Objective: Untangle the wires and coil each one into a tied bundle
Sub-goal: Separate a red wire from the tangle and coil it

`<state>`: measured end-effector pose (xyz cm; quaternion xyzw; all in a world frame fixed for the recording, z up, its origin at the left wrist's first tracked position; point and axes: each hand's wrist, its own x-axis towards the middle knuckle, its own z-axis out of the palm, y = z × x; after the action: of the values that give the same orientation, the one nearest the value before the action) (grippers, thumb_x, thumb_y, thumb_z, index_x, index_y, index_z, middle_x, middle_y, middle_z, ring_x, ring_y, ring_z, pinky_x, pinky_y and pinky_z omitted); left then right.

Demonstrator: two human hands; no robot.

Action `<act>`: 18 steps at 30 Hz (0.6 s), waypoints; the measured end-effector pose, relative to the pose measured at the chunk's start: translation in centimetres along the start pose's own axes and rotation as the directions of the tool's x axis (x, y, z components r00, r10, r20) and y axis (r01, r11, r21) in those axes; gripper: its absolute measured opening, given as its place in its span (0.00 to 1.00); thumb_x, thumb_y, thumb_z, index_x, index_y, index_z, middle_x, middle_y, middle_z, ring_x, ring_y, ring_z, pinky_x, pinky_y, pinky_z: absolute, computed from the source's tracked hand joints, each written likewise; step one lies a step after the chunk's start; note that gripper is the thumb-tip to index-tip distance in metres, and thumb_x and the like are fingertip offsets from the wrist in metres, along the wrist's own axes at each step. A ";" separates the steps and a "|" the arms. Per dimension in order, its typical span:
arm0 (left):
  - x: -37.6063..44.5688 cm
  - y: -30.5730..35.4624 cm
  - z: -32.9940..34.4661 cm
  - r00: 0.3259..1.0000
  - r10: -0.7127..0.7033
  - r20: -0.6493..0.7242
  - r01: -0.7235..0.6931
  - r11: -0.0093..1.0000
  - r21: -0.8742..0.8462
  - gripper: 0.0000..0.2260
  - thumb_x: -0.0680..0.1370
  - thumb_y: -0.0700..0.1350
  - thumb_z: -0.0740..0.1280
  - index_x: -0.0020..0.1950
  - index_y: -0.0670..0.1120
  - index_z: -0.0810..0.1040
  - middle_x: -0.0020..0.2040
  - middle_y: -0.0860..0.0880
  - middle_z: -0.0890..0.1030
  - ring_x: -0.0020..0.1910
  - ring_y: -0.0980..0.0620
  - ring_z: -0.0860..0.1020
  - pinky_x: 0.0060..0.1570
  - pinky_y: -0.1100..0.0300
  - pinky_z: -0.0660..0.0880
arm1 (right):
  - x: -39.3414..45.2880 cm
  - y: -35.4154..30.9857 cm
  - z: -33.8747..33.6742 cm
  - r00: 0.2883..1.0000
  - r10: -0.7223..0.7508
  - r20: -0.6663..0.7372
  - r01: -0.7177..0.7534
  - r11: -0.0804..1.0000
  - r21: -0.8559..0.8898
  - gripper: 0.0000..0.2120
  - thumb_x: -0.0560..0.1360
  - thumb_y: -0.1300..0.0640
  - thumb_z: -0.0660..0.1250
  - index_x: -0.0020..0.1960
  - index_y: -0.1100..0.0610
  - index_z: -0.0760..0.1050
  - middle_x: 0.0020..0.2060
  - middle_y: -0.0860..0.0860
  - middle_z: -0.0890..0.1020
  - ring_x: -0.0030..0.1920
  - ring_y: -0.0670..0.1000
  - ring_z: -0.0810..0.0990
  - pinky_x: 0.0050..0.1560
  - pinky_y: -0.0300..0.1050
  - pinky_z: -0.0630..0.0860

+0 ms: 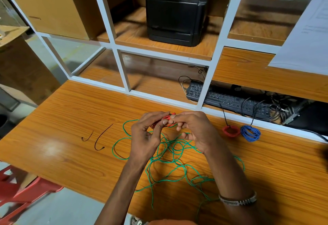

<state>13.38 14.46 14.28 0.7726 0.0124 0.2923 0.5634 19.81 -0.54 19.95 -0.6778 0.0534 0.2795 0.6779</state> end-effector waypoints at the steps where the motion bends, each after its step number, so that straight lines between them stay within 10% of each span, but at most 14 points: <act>1: 0.0 0.1 0.0 1.000 -0.006 -0.001 0.006 1.000 -0.007 0.13 0.78 0.35 0.74 0.59 0.48 0.87 0.53 0.54 0.87 0.55 0.49 0.84 0.53 0.48 0.80 | 0.0 0.1 0.2 1.000 -0.007 -0.018 0.007 1.000 -0.005 0.09 0.71 0.59 0.75 0.45 0.66 0.85 0.34 0.53 0.73 0.31 0.46 0.73 0.29 0.39 0.66; 13: -0.6 -0.3 -0.2 0.994 -0.105 -0.004 0.104 0.991 -0.080 0.10 0.78 0.34 0.74 0.54 0.46 0.88 0.51 0.52 0.88 0.54 0.49 0.85 0.55 0.51 0.82 | 0.6 0.4 0.6 0.998 -0.034 -0.060 0.022 0.982 -0.189 0.10 0.71 0.57 0.75 0.42 0.65 0.83 0.30 0.53 0.74 0.30 0.48 0.72 0.28 0.40 0.67; 18: -0.5 -0.4 -0.4 0.989 -0.145 -0.006 0.142 0.977 -0.157 0.08 0.78 0.33 0.74 0.53 0.42 0.88 0.51 0.48 0.88 0.54 0.50 0.86 0.55 0.58 0.80 | 1.0 0.4 -0.6 0.975 -0.179 -0.133 0.122 0.927 -0.354 0.20 0.58 0.41 0.83 0.39 0.53 0.82 0.29 0.48 0.81 0.30 0.46 0.76 0.31 0.42 0.71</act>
<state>12.86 14.78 13.81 0.7207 0.0500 0.2576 0.6417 20.65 -0.86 19.13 -0.8083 0.0065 0.1752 0.5621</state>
